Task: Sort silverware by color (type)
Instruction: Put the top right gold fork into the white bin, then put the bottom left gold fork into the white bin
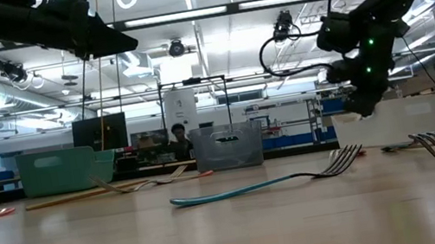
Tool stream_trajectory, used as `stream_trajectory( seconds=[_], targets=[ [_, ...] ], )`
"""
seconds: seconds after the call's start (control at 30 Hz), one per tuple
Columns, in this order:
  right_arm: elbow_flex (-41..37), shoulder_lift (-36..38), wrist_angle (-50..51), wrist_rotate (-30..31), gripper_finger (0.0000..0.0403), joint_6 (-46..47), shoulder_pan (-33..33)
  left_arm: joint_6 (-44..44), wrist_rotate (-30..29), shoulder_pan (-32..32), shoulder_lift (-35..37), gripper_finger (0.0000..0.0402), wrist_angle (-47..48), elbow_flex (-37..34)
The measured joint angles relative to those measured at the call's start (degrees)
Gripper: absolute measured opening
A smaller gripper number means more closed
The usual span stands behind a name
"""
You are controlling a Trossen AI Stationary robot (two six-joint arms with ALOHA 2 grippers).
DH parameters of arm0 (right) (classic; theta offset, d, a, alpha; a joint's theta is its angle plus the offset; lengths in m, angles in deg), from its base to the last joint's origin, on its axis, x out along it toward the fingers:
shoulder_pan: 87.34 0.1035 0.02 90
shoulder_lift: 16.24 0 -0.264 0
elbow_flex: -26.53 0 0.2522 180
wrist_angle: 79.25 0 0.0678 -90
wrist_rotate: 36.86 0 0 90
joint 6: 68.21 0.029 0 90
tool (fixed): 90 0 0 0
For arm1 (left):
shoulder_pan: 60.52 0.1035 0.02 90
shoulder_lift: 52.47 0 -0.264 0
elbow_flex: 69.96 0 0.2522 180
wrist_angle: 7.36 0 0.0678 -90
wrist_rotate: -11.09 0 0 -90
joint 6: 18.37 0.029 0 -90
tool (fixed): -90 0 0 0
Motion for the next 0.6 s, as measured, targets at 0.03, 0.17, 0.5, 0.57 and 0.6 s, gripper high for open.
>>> stream_trajectory(
  seconds=[0.03, 0.17, 0.5, 0.57, 0.6],
  targets=[
    [0.0, 0.0, 0.1, 0.0, 0.0060, 0.0, -0.2, 0.0, 0.0, 0.0, 0.0, 0.0142, 0.0, 0.0],
    [0.0, 0.0, 0.7, -1.0, 0.0066, -0.1, -0.3, 0.0, 0.0, 0.0, 0.0, 0.0142, 0.0, 0.0],
    [0.0, 0.0, 0.9, -2.5, 0.0068, -1.9, -0.3, 0.0, 0.0, 0.0, 0.0, 0.0142, 0.0, 0.0],
    [0.0, 0.0, 0.9, -2.6, 0.0068, -1.4, -0.3, 0.0, 0.0, 0.0, 0.0, 0.0142, 0.0, 0.0],
    [0.0, 0.0, 0.9, -2.8, 0.0068, -1.1, -0.3, 0.0, 0.0, 0.0, 0.0, 0.0142, -0.1, 0.0]
  ],
)
